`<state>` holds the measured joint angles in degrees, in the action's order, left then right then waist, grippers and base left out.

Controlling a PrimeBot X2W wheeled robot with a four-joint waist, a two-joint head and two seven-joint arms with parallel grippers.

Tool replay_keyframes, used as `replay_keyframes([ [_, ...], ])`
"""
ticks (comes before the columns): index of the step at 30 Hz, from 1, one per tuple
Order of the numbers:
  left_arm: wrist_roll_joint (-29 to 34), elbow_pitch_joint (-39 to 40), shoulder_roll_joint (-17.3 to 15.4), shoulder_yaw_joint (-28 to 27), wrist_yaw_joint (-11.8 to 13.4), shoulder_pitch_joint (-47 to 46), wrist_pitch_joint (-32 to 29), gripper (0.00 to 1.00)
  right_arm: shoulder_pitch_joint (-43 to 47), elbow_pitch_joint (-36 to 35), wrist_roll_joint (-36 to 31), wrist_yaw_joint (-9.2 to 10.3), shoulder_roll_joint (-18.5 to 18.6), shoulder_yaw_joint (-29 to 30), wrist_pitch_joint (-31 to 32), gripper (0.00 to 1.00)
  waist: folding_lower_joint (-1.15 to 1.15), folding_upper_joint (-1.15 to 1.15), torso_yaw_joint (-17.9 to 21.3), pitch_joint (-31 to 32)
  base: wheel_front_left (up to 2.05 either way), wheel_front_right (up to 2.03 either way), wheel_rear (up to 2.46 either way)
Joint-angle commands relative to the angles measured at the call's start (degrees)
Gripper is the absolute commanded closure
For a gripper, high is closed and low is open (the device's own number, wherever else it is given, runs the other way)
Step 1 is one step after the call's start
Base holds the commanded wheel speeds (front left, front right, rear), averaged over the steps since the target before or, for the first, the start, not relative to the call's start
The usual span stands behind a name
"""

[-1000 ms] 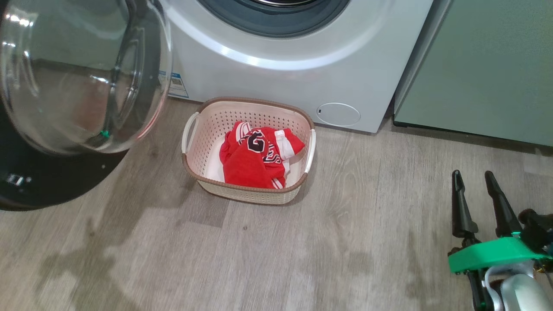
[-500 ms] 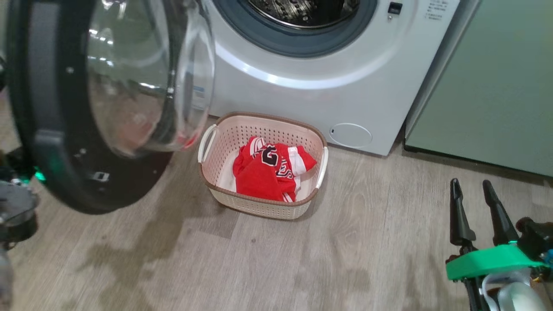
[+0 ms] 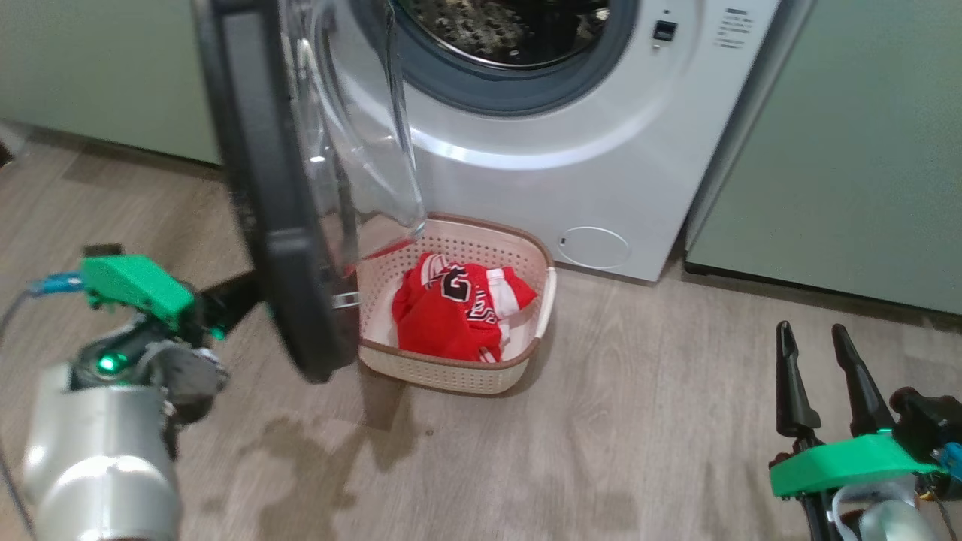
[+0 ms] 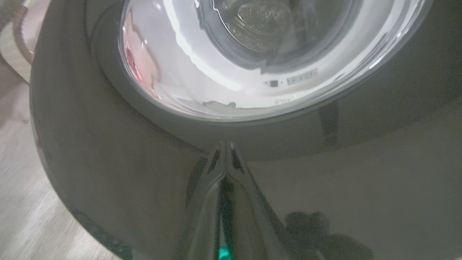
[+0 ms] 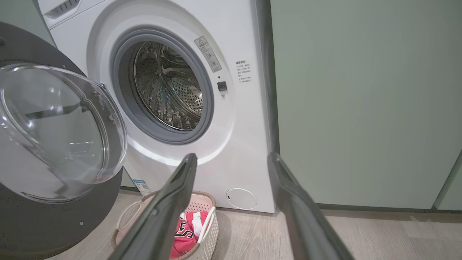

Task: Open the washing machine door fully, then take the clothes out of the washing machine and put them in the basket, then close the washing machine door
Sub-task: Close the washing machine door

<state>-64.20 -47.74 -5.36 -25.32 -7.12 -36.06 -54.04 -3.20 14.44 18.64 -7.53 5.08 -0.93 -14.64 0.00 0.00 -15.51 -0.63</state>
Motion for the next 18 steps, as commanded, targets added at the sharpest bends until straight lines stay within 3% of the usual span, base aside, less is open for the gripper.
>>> replay_keyframes([
  [1,-0.8,3.5,-0.2,-0.3,-0.4,-0.2,-0.6,1.00,-0.8,-1.8,-0.2,0.04,0.2,-1.3,-0.4,0.00,0.00,0.00,1.3,0.0,0.00,0.00,0.00],
  [7,-2.4,7.6,2.1,1.0,0.3,2.0,2.0,1.00,-1.0,-1.7,-0.3,0.04,0.3,-1.4,-0.4,0.00,0.00,0.00,5.9,-0.5,0.00,0.00,0.00],
  [18,-6.4,6.5,2.5,3.9,0.5,0.1,8.4,1.00,-1.9,-1.6,-0.1,0.04,0.6,-1.7,-0.4,0.00,0.00,0.00,18.0,-2.6,0.00,0.00,0.00],
])
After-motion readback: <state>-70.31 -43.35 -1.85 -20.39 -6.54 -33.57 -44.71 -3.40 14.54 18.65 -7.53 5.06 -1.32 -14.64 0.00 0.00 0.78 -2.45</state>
